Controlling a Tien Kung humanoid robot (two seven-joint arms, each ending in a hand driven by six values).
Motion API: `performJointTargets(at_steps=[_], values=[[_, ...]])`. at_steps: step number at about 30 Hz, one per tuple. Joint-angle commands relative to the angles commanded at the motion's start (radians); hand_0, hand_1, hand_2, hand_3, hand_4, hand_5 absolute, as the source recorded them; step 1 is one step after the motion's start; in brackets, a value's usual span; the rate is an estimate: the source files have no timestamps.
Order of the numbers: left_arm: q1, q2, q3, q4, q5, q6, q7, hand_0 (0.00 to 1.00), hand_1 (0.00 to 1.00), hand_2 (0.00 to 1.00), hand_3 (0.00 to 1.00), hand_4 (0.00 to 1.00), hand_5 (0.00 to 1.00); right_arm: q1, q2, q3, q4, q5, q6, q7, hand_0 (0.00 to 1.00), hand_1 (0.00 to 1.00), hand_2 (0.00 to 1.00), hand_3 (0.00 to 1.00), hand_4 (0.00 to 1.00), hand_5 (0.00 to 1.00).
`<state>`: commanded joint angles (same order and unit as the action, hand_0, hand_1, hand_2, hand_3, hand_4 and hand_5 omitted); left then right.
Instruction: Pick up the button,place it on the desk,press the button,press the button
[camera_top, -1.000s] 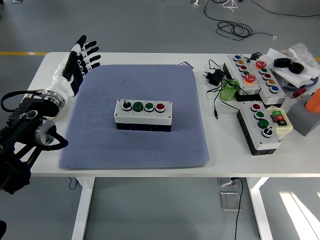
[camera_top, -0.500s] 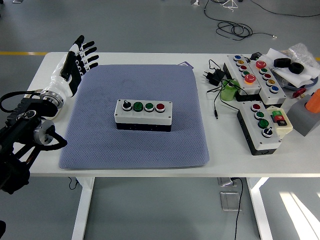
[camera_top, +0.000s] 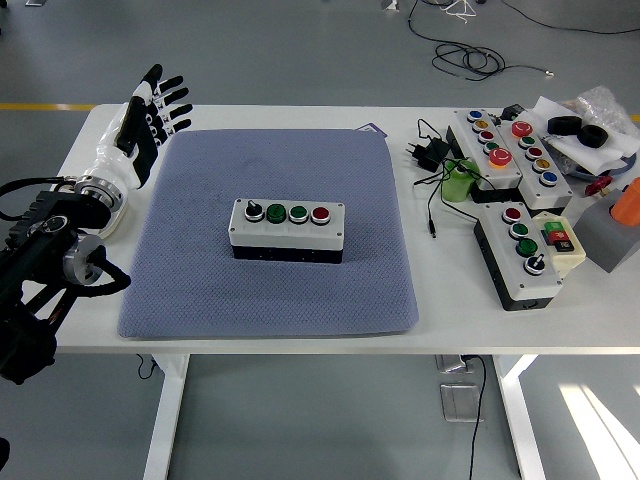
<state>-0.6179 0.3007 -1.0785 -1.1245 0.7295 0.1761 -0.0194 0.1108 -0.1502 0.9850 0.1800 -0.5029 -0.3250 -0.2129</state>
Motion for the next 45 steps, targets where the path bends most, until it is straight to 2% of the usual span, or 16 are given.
performJointTargets(at_steps=[28, 45], values=[[-0.009, -0.001, 0.008, 0.008, 0.003, -0.003, 0.000, 0.835, 0.861, 0.905, 0.879, 0.704, 0.998, -0.002, 0.002, 0.002, 0.000, 0.005, -0.001, 0.000, 0.787, 0.797, 0.817, 0.751, 0.412, 0.479], [0.015, -0.002, 0.026, 0.012, 0.001, -0.020, 0.009, 0.832, 0.860, 0.903, 0.878, 0.703, 0.998, -0.016, 0.000, 0.003, 0.000, -0.002, -0.003, -0.001, 0.787, 0.797, 0.817, 0.751, 0.412, 0.479]])
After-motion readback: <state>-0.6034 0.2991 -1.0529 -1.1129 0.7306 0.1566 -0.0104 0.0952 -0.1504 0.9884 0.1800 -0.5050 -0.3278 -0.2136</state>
